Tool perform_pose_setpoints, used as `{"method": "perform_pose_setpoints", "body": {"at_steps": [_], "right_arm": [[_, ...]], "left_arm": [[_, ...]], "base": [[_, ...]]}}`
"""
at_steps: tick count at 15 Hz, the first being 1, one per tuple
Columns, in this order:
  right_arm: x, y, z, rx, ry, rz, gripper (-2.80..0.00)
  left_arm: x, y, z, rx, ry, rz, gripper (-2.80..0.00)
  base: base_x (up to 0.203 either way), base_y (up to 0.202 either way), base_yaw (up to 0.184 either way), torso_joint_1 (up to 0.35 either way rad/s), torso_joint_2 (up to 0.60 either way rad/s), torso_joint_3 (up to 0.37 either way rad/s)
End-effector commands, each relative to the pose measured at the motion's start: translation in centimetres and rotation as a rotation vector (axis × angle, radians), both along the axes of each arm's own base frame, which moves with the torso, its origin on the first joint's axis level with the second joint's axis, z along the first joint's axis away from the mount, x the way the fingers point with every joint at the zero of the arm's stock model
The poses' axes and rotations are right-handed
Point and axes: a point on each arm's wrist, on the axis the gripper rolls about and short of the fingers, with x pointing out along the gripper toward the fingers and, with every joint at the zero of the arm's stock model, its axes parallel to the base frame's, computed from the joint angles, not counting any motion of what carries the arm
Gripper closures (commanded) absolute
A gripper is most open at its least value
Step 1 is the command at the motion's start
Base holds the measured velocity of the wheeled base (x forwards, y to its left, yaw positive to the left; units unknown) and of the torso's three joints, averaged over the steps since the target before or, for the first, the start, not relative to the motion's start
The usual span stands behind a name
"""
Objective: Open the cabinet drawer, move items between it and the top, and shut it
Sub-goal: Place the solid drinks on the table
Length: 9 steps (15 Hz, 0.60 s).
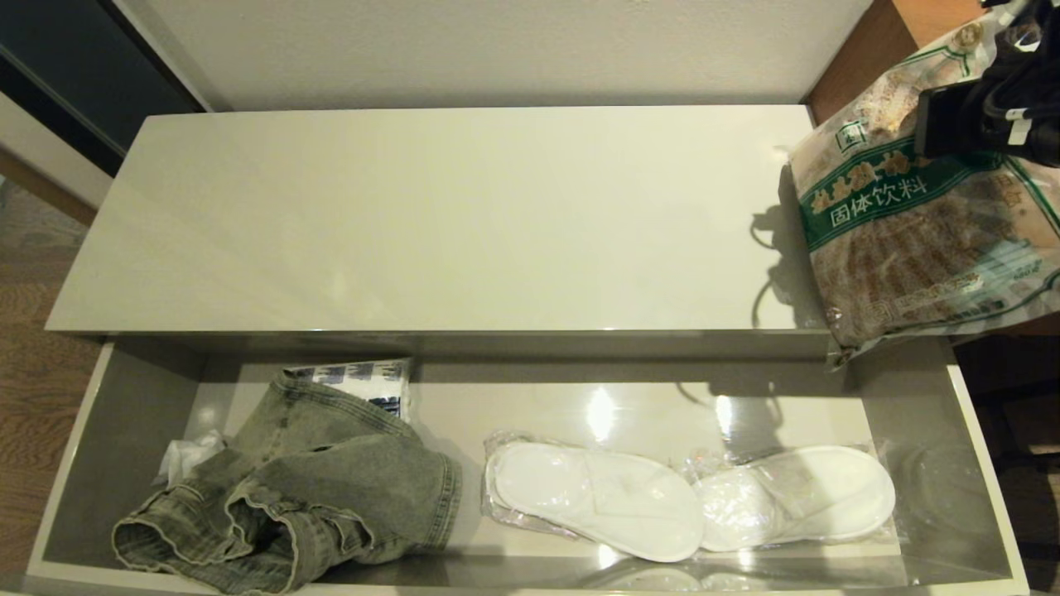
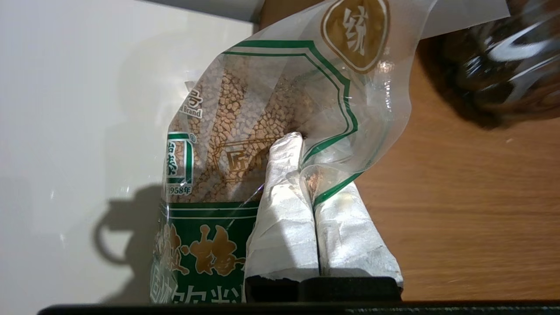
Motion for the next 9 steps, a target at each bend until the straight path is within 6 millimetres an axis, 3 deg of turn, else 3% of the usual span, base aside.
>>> {"method": "perform_pose_setpoints", "body": {"at_steps": [1,4,9], "right_arm": [[-0.6,-0.3,1.0,-0.003,-0.037,-0.014,0.0],[-1.3,-0.4,2.0,-0.002,-0.07,-0.017,0.0],[-1.1,-0.7,2.1,0.001,-0.08,-0.037,0.0]], "left_arm": [[0.0,0.0,0.0,-0.001,0.0,0.003,0.0],[0.0,0.0,0.0,0.0,0.0,0.002,0.0],[0.0,0.0,0.0,-0.001,-0.001,0.003,0.0]], "base": [[0.0,0.0,0.0,0.0,0.0,0.0],[0.0,0.0,0.0,0.0,0.0,0.0],[0.0,0.0,0.0,0.0,0.0,0.0]]}}
